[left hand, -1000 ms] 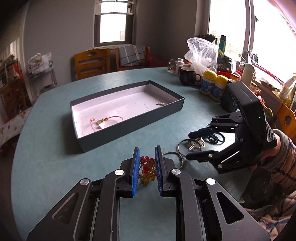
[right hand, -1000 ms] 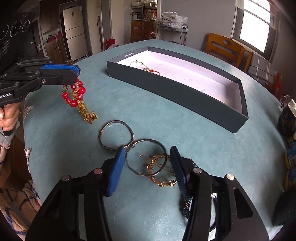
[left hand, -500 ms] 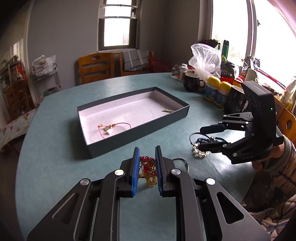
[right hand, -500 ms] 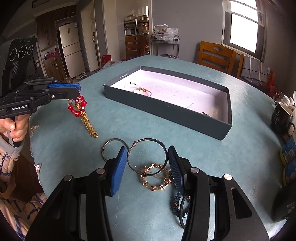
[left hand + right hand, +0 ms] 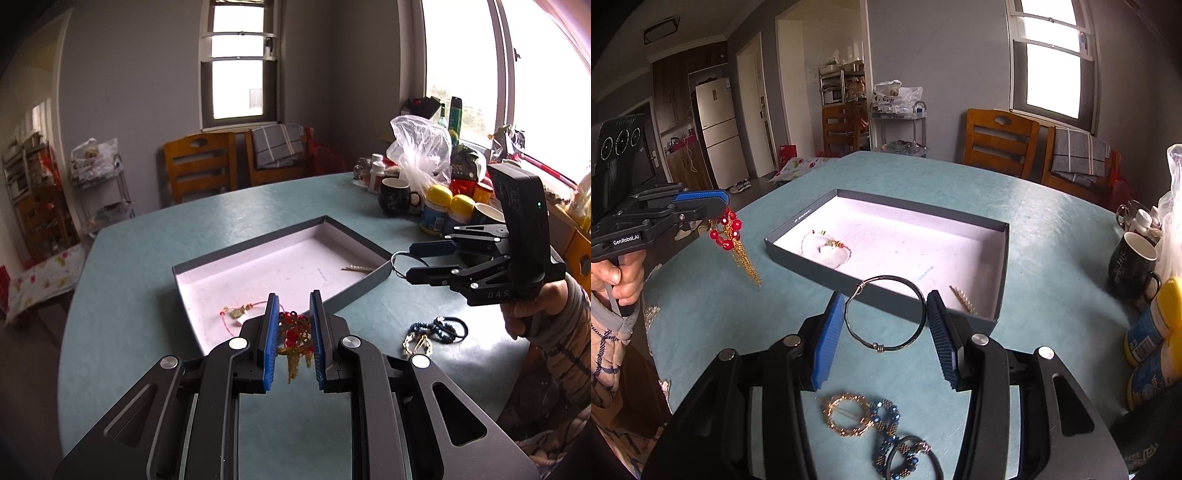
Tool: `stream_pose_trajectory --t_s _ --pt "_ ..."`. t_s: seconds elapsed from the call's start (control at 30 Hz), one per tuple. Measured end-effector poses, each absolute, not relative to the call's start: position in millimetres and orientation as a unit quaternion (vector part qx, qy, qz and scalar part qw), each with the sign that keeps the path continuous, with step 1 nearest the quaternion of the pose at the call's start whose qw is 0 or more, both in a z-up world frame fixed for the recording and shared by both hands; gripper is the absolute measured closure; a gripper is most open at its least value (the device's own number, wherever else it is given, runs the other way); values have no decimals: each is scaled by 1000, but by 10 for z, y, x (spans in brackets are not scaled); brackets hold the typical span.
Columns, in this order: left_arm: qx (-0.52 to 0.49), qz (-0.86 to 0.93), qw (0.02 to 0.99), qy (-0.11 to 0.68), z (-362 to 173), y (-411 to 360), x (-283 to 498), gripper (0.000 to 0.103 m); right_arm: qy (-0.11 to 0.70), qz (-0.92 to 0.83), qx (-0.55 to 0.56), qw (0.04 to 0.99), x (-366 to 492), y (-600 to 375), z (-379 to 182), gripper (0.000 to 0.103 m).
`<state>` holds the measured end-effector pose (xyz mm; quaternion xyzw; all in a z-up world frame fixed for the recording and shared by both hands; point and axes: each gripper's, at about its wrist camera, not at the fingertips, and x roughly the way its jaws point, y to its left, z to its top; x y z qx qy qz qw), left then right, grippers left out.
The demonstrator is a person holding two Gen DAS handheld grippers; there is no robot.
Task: Organize jewelry
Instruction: 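Lower the red brooch and silver bangle into the box, open both grippers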
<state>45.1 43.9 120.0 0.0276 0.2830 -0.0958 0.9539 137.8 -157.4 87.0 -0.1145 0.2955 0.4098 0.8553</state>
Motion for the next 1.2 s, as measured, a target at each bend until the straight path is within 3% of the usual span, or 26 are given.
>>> stream_pose_trajectory --t_s 0.57,1.2 --pt "52 -95 948 299 1437 454 1508 85 297 412 -103 855 2080 -1269 1077 57" --pt "38 -60 890 451 352 742 2436 85 426 371 -124 815 3023 -805 301 57"
